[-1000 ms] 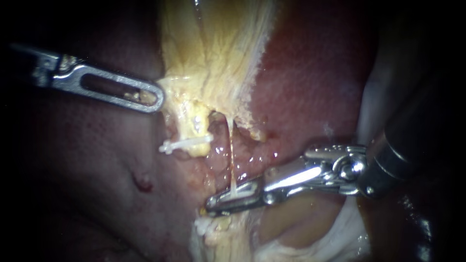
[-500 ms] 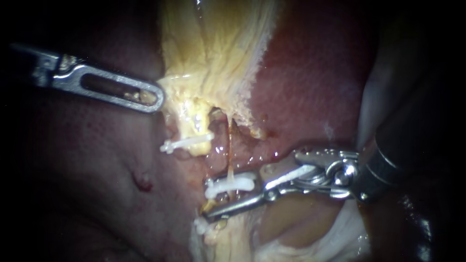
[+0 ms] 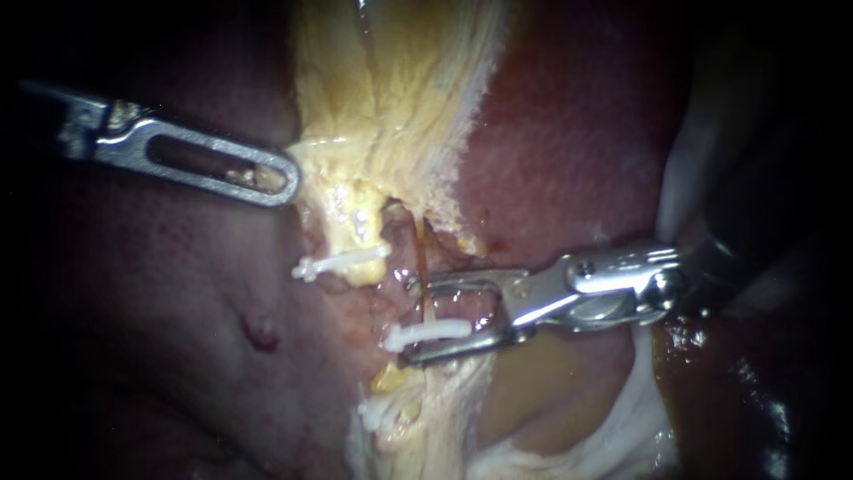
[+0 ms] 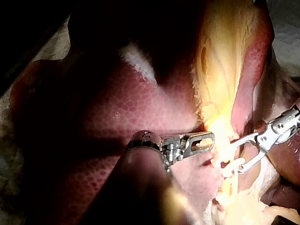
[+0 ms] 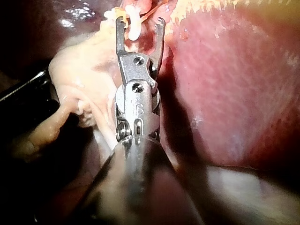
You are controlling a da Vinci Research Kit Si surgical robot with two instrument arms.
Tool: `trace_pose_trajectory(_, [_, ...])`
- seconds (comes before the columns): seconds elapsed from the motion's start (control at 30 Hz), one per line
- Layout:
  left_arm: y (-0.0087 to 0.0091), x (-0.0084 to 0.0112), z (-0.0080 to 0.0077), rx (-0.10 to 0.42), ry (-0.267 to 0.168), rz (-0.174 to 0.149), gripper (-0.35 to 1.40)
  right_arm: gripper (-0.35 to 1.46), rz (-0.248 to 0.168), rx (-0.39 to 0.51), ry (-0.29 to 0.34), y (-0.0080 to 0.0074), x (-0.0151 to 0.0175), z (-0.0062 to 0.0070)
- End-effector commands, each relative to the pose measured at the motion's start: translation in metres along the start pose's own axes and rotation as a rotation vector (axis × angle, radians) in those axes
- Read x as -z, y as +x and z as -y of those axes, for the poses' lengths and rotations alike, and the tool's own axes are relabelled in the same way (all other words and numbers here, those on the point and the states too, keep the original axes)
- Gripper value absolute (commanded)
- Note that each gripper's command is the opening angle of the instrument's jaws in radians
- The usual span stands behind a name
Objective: Going back first clip right tube
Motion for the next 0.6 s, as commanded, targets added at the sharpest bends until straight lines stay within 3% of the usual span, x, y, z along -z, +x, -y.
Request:
trace_pose_trajectory(0.03, [0.0000, 0.0000, 0.0000, 0.000, 0.001, 0.000, -0.35, 0.50, -0.001, 0.009, -0.002, 0.0003, 0.0009, 0.0000])
trace_pose_trajectory(0.3, [0.0000, -0.0001, -0.0001, -0.001, 0.001, 0.000, -0.35, 0.50, -0.004, 0.056, -0.006, 0.0025, 0.0071, -0.0005])
trace_pose_trajectory(0.6, [0.0009, -0.0016, -0.0007, -0.007, -0.007, 0.007, -0.35, 0.50, -0.004, 0.060, -0.015, 0.0030, 0.0084, -0.0005])
